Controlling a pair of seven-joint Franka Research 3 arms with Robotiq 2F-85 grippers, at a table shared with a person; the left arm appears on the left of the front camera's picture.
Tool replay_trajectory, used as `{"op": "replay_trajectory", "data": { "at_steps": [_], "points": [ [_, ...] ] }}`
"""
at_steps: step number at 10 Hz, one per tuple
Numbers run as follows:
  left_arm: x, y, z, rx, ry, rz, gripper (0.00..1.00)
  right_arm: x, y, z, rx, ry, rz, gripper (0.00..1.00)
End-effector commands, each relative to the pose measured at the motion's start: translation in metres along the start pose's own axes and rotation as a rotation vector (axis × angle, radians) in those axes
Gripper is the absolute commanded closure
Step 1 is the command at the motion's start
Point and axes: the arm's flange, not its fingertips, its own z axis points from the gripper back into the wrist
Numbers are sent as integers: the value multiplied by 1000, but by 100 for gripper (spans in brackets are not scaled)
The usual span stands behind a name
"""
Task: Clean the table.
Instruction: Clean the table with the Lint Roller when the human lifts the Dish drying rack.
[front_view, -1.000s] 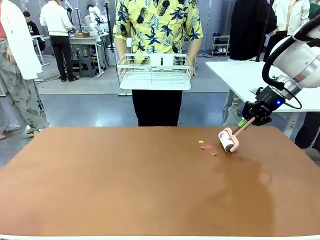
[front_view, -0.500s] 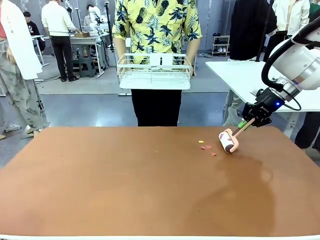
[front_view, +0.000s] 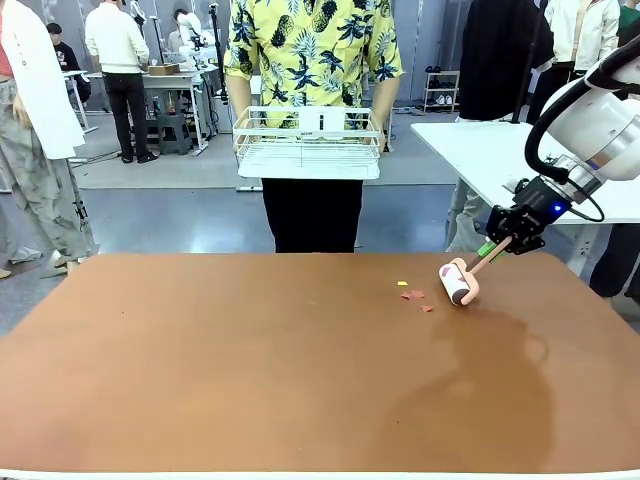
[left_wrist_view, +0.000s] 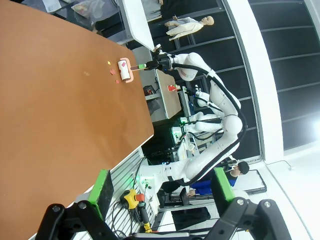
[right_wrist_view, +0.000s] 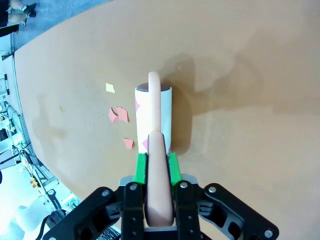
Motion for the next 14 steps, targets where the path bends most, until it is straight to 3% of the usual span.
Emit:
{"op": "replay_trajectory", "data": {
  "at_steps": [1, 5, 9, 14],
  "points": [
    [-1, -4, 3, -4, -3, -3, 0, 3, -4, -9, -44, -5, -18, 79],
    [-1, -4, 3, -4, -3, -3, 0, -7, 2, -31, -55, 40, -2, 79],
    [-1, -4, 3, -4, -3, -3, 0, -15, 24, -70, -66, 142, 23, 79],
    [-1, -4, 3, -4, -3, -3, 0, -15, 58, -115, -64, 201, 17, 79]
  ]
}}
